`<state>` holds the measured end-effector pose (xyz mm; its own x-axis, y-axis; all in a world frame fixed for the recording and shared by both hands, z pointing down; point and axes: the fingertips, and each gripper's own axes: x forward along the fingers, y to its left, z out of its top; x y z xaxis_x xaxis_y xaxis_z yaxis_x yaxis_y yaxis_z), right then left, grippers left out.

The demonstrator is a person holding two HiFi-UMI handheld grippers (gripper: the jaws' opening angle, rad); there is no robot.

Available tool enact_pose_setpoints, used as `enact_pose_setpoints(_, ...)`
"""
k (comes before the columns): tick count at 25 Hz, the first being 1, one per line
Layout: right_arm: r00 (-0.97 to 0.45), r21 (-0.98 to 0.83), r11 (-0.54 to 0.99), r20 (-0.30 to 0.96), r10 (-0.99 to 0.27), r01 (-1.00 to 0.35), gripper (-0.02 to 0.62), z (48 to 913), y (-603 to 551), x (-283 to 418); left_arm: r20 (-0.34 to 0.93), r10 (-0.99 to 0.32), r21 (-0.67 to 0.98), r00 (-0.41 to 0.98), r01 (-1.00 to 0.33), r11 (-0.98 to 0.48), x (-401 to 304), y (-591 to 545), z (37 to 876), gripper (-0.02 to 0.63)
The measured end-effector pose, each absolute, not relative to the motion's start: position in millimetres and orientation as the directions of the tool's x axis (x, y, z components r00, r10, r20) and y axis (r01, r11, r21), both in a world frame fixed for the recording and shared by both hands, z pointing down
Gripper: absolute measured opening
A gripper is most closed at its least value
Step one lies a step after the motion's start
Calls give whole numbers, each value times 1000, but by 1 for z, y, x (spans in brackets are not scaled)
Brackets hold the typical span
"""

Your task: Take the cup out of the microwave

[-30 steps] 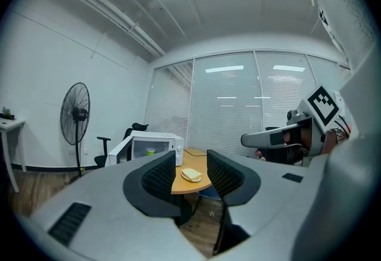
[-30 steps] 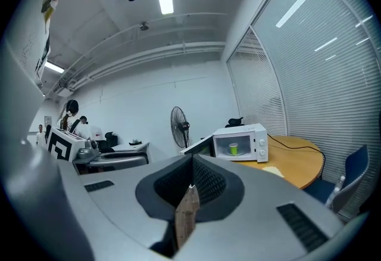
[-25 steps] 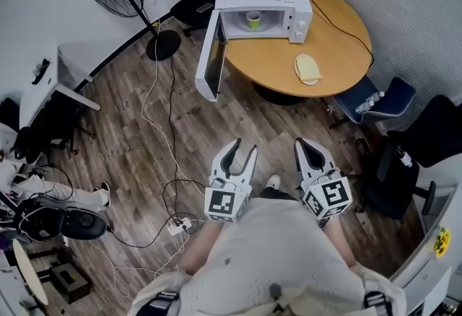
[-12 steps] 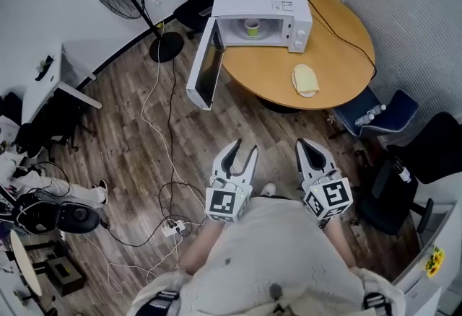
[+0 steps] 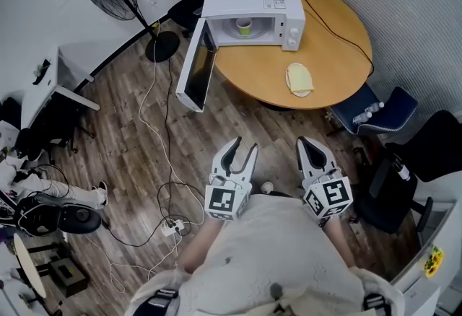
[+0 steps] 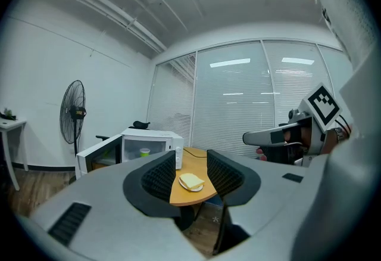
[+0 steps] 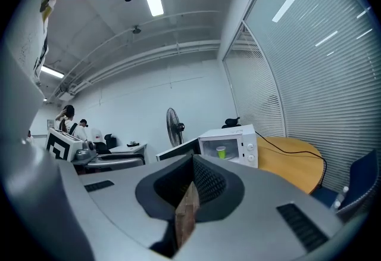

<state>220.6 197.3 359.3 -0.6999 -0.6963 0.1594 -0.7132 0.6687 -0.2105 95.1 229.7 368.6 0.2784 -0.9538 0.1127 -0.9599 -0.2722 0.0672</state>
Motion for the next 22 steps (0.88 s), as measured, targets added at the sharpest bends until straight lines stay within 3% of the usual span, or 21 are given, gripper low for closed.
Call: enact_pose_setpoints(22,-631,-206,597,205,-748,-775,9,374,105,219,128,-920,88,372,-928,-363,93,120,381,184)
